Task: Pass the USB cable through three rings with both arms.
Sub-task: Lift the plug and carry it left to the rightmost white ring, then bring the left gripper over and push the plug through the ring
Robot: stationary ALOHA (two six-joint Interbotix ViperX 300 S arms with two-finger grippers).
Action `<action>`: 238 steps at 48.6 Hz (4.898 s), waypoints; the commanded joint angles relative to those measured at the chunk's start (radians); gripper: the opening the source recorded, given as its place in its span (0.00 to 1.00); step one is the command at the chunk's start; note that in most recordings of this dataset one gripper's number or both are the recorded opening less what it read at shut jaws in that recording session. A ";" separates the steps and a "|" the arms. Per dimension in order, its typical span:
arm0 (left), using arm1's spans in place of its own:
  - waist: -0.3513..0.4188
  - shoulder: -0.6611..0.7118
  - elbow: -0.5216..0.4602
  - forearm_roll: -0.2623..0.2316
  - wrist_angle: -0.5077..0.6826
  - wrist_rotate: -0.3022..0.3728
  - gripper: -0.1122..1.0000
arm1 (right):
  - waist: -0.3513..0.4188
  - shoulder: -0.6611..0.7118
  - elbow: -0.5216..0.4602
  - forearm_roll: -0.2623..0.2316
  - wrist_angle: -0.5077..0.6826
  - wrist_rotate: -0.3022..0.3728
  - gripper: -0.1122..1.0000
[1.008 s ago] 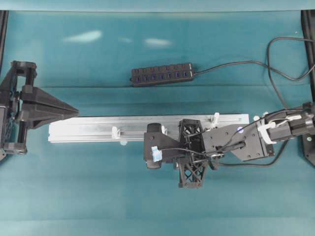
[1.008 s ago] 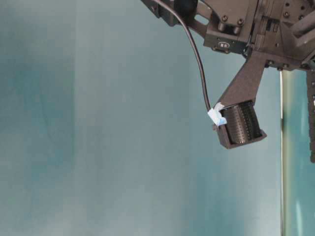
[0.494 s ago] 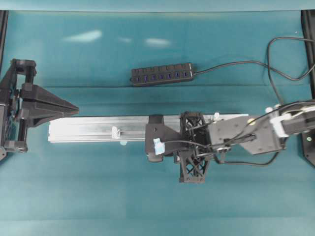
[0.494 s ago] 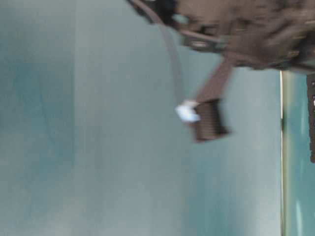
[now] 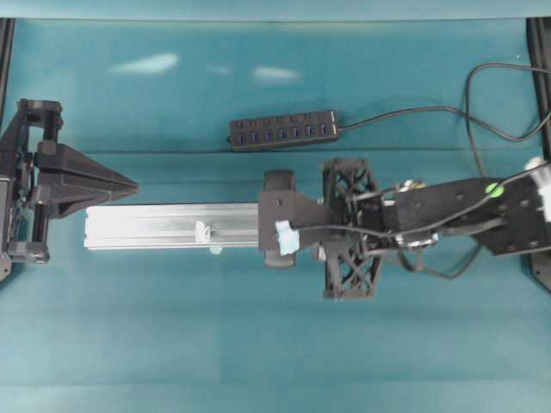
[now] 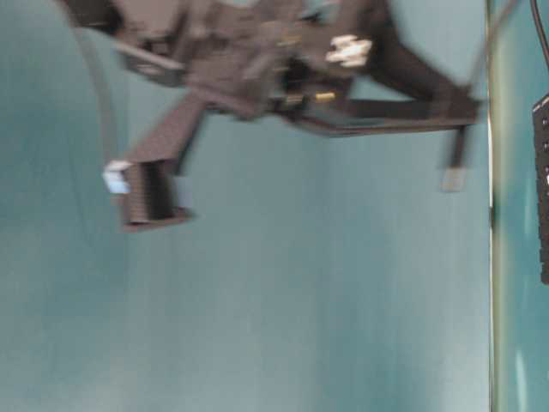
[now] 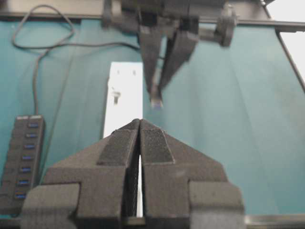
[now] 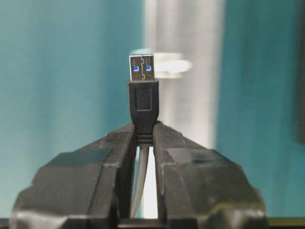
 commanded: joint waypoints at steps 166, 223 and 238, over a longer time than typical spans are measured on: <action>0.078 0.779 -0.440 0.002 -0.075 0.000 0.84 | -0.202 -0.293 0.721 -0.101 -0.681 0.025 0.04; 0.052 1.224 -0.775 0.002 -0.067 -0.003 0.81 | -0.187 -0.259 0.726 -0.097 -0.764 0.032 0.04; 0.049 1.279 -0.839 0.003 -0.066 0.000 0.81 | -0.183 -0.259 0.726 -0.097 -0.765 0.034 0.04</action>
